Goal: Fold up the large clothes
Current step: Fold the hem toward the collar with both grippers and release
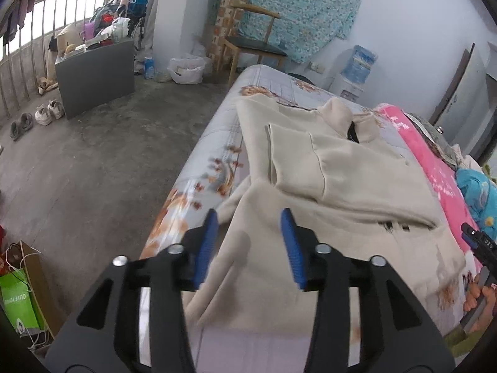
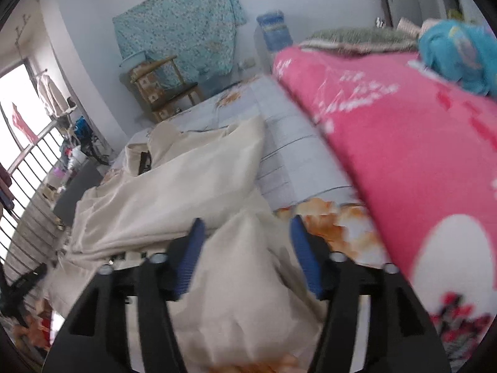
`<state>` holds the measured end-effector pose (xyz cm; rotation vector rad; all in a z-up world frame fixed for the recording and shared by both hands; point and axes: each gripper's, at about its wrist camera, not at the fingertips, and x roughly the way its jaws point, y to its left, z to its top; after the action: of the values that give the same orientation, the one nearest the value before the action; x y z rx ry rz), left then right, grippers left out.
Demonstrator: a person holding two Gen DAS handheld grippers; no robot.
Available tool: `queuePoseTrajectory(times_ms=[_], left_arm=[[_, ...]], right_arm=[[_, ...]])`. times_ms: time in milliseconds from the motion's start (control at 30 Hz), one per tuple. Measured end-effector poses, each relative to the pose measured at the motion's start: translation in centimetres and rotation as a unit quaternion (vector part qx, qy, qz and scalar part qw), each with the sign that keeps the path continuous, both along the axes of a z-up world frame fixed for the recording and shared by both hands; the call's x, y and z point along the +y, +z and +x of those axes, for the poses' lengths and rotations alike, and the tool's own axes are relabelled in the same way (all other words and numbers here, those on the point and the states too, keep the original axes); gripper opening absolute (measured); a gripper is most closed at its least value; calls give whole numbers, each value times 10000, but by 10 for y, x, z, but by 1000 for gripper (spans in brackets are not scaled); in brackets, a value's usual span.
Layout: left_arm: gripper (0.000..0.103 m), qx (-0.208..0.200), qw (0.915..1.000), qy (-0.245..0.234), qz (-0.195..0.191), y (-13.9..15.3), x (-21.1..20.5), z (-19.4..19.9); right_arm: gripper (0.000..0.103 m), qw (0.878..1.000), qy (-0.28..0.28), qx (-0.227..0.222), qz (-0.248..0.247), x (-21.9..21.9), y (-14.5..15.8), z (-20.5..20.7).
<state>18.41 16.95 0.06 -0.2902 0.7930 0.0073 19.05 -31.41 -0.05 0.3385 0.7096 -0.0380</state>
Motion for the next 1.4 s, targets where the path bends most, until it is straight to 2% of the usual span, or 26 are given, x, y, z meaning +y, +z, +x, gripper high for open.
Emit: queuePoseTrajectory(times_ms=[67, 233, 300, 333, 367, 400, 467, 567, 700, 833, 900, 1000, 1067, 1100, 1133, 1167, 1233, 1300, 1367, 1400], left_arm=[[52, 173, 9998, -42, 91, -5, 1, -11], [52, 661, 9971, -6, 387, -32, -3, -23], [52, 623, 9965, 57, 559, -35, -7, -26], [48, 570, 9956, 77, 746, -36, -12, -26], [41, 548, 9947, 94, 860, -37, -15, -26], [38, 532, 9935, 146, 999, -39, -19, -27], [15, 467, 9886, 169, 1424, -39, -28, -29], [9, 312, 9839, 4, 1759, -25, -38, -37], [8, 31, 9845, -218, 1742, 7, -39, -60], [8, 149, 9886, -421, 1440, 23, -29, -93], [8, 239, 9898, -446, 1332, 22, -22, -105], [11, 667, 9892, -431, 1231, -4, -10, -111], [18, 869, 9897, -356, 1077, -17, -1, -110], [20, 848, 9913, -319, 950, -16, 4, -111], [29, 776, 9928, -269, 871, -12, 8, -114], [40, 618, 9943, -233, 834, -4, 10, -116], [54, 332, 9959, -257, 799, 9, 7, -121], [63, 81, 9958, -445, 790, 21, -5, -123], [79, 13, 9942, -699, 818, 26, -25, -120], [81, 35, 9930, -829, 837, 24, -36, -118]], right_arm=[[68, 9996, -31, 31, -289, -3, 2, -15], [68, 9944, 302, 678, -751, 4, -25, -17], [68, 9924, 419, 736, -896, 10, -32, -15], [64, 9911, 437, 736, -1017, 13, -33, -13], [51, 9891, 486, 746, -1172, 17, -35, -10], [44, 9881, 539, 776, -1213, 20, -37, -7], [20, 9863, 627, 831, -1280, 27, -40, -3], [16, 9862, 629, 745, -1337, 33, -28, -7], [16, 9894, 618, 492, -1219, 28, -1, -30], [16, 9932, 618, 518, -840, 14, 10, -63], [16, 9943, 606, 571, -667, 9, 8, -77], [28, 9934, 503, 887, -525, 0, -11, -85], [42, 9917, 208, 1106, -615, -4, -20, -86], [44, 9925, 120, 1069, -585, -6, -18, -89], [48, 9941, -3, 915, -576, -6, -10, -96], [56, 9948, -95, 791, -636, -6, -3, -101], [67, 9957, -230, 432, -786, -2, 13, -114], [71, 9966, -67, 187, -797, 9, 24, -121], [79, 9961, 185, 118, -856, 24, 26, -120], [81, 9950, 387, 120, -917, 35, 25, -119]])
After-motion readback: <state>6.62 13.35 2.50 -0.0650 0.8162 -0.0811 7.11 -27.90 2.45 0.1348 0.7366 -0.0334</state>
